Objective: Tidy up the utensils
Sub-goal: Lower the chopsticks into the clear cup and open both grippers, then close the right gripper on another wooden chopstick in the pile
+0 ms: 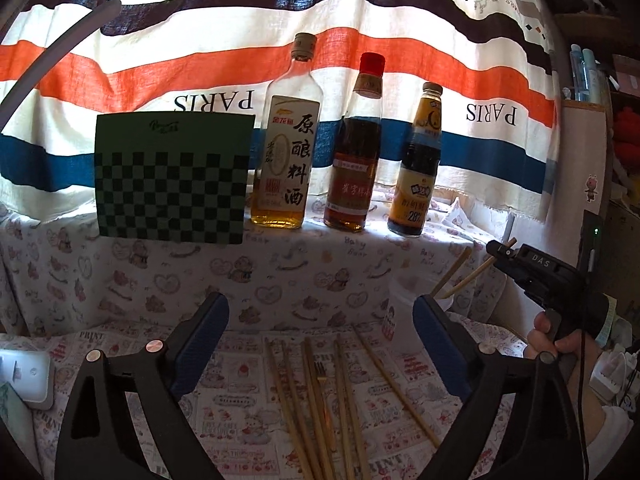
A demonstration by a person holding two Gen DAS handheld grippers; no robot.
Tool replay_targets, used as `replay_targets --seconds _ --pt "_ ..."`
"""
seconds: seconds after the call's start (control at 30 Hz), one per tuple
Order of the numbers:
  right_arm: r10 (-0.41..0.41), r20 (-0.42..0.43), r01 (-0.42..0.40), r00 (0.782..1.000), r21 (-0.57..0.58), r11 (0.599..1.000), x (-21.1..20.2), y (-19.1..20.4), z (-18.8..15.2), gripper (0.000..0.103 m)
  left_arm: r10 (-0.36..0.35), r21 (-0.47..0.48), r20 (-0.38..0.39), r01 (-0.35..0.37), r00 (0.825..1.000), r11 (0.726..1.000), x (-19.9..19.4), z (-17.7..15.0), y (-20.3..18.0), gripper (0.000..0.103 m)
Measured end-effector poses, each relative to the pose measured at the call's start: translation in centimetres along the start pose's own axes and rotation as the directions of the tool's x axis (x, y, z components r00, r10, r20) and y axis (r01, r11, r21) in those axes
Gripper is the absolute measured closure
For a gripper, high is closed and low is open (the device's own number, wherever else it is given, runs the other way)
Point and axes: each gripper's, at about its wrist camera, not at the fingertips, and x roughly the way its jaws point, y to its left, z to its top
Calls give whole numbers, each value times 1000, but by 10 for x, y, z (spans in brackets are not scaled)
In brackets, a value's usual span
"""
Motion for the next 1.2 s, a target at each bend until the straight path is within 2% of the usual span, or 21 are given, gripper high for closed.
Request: replay_targets --seconds 0.03,0.13,0.17,0.27,0.33,0.4,0.53,0.63,0.7,0.8,0.9,0.93,0.97,1.03,1.07,1.13,1.2 --pt "-28 -17 28 999 0 1000 0 1 -1 39 5 -7 -13 -5 1000 1000 1 -3 2 8" --pt "-75 -117 77 990 6 997 4 3 -5 37 46 3 -97 -46 994 999 11 -11 4 7" --pt "-91 -173 93 981 6 996 6 4 -8 37 64 6 -113 -64 991 998 14 -13 5 7" --pt "-54 -302 64 952 23 998 11 7 -22 37 90 -4 -156 -91 984 996 23 -18 10 7" --pt "-79 -366 81 927 -10 997 15 14 -31 37 106 -7 -177 -109 978 994 27 -22 15 7" --pt "-57 -404 45 913 -39 998 18 22 -40 36 126 -11 -187 -130 974 991 28 -24 18 7" --pt "-98 -450 53 887 -111 992 25 31 -52 34 152 -31 -244 -164 958 986 36 -26 25 7" --pt "-127 -491 79 862 -118 990 33 26 -55 34 172 -18 -323 -188 931 982 49 -33 27 7" --pt "-135 -515 83 847 -121 989 37 24 -58 34 230 45 -412 -232 882 972 63 -41 25 7" --pt "-177 -534 86 827 -190 978 42 28 -63 34 212 43 -464 -217 860 975 72 -50 26 7" --pt "-207 -522 85 827 -247 965 41 36 -67 34 172 -4 -525 -204 833 979 79 -57 34 8" --pt "-210 -521 78 827 -264 961 41 39 -68 34 146 -34 -545 -196 826 980 81 -59 37 12" --pt "-216 -520 72 826 -283 956 41 42 -70 34 120 -60 -559 -184 821 981 83 -62 40 29" --pt "-229 -519 65 824 -315 947 41 48 -74 34 85 -71 -600 -159 795 985 87 -67 41 51" --pt "-232 -520 62 822 -322 945 42 49 -75 34 65 -74 -613 -139 787 987 89 -70 40 55" --pt "-222 -526 54 821 -315 947 42 50 -79 34 33 -80 -617 -104 786 991 89 -72 34 60" --pt "-204 -531 38 822 -305 952 43 49 -81 34 32 -48 -616 -78 787 996 88 -74 25 63"
